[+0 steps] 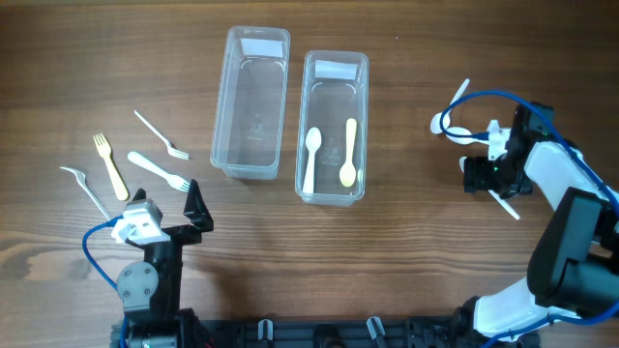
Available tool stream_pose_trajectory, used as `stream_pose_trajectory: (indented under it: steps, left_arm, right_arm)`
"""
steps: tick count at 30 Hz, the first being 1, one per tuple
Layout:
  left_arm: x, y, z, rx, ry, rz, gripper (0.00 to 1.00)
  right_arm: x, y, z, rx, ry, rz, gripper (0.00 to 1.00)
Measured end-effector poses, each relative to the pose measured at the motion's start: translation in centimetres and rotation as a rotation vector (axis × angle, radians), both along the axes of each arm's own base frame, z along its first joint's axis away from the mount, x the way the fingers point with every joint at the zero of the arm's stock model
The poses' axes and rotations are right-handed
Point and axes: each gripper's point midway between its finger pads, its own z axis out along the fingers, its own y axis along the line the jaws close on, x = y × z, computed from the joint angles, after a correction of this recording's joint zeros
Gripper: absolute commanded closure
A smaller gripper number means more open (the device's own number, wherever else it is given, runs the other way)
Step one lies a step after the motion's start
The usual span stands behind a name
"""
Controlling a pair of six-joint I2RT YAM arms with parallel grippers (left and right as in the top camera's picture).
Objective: Pack container
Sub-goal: 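Move the right gripper back and grasp another white spoon, then place the white spoon into the right container and open gripper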
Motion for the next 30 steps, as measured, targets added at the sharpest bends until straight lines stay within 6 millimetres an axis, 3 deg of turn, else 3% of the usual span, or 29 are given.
stream_pose_trajectory:
  steps: [5, 7, 8, 17, 26, 28, 30]
  left_arm:
    - [0.0, 0.0, 0.0, 0.0, 0.0, 0.0, 0.0]
    - [0.0, 0.0, 0.0, 0.0, 0.0, 0.0, 0.0]
    - [0.0, 0.0, 0.0, 0.0, 0.0, 0.0, 0.0]
    - [0.0, 0.0, 0.0, 0.0, 0.0, 0.0, 0.0]
    - [0.0, 0.0, 0.0, 0.0, 0.0, 0.0, 0.0]
    - [0.0, 0.0, 0.0, 0.0, 0.0, 0.0, 0.0]
    - [0.0, 0.0, 0.0, 0.0, 0.0, 0.0, 0.0]
  right_arm:
    - [1.0, -0.1, 0.0, 0.003, -0.022, 0.004, 0.74]
    - [1.1, -0.2, 0.0, 0.003, -0.026, -0.008, 0.84]
    - [1.2, -0.2, 0.0, 0.002, -0.029, -0.014, 0.95]
    - [1.0, -0.2, 0.1, 0.024, 0.003, -0.078, 0.96]
    - [-0.5, 1.6, 0.9, 0.136, 0.104, -0.202, 0.96]
    - [-0.6, 2.3, 1.4, 0.174, 0.105, -0.206, 0.96]
    - [-0.3, 3.1, 3.0, 0.215, 0.061, -0.206, 0.96]
